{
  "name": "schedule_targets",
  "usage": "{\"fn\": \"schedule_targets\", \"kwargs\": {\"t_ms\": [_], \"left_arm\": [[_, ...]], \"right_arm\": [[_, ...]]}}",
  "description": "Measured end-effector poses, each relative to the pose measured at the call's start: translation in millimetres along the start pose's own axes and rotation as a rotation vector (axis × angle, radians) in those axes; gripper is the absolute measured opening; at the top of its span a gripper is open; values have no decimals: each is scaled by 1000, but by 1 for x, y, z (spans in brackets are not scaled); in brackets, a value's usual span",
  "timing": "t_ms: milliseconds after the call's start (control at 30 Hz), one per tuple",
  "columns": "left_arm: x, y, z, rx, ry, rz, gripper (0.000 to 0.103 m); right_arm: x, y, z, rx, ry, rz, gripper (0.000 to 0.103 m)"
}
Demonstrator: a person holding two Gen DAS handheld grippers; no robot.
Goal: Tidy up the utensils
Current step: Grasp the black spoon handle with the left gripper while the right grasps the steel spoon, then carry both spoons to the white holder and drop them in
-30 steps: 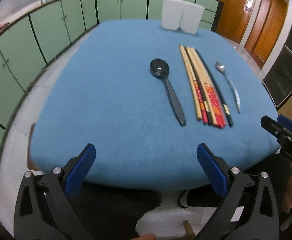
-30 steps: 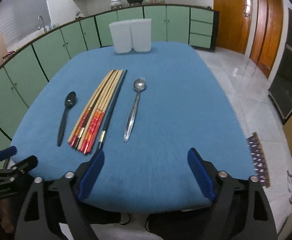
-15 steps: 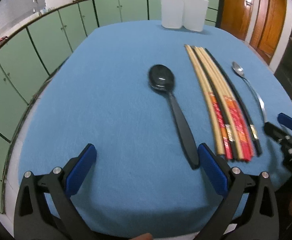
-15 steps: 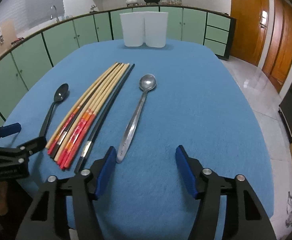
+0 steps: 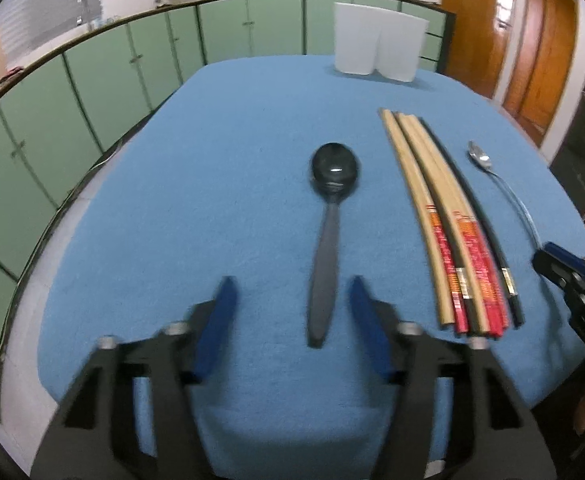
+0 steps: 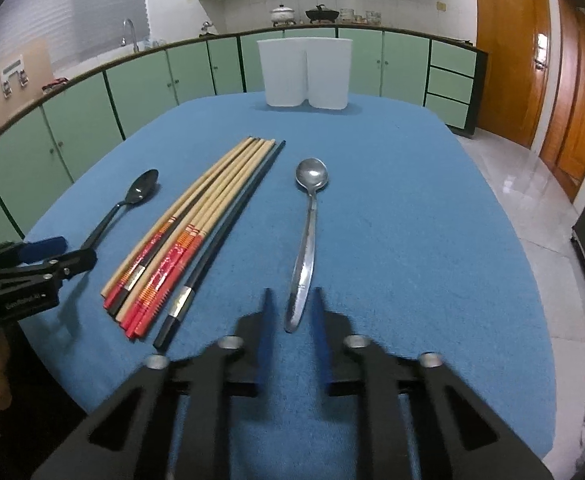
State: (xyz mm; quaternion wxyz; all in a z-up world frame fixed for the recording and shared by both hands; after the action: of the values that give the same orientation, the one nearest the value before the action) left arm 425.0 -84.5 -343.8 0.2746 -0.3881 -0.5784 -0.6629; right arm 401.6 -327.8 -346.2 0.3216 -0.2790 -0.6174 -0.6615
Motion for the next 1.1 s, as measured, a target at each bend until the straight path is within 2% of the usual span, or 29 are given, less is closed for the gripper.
{"fn": "schedule_targets", "kwargs": {"t_ms": [33,67,100,333,500,600,833,1100], "left_arm": [[1,0,-4,-13,-15,-2,20],[1,0,-6,-13,-33,0,14],[2,0,-8,-4,-59,8,12],[26,17,-16,25,-144,35,12],[41,31,-17,28,-194,85,12],[46,35,-15,12,-190,104,12],[70,57,-11,-2,-195,39,12],[88,93,-18,-44,-218,3,12]], "right_arm": [[1,0,1,2,-3,1,11],[1,1,2,1,-2,1,11],[2,2,2,-3,3,2,10],[31,20,0,-39,45,-11,9],[59,50,-4,-41,57,-27,9],[70,66,-3,-26,61,-37,9],[84,97,-7,-2,49,-56,9],[94,119,-6,24,55,-47,8]]}}
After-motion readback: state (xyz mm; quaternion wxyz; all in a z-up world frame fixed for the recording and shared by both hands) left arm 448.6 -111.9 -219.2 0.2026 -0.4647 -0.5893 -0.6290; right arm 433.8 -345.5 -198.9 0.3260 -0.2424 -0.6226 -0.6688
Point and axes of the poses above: each gripper's, at about its wrist camera, not at the fingertips, and x roughly against the way its jaws point, z to its left, y to its top, the point moved 10 cm from there along -x, roughly the way its jaws point, and after that the axes turned 5 degrees about z, right-handed, at the moved point
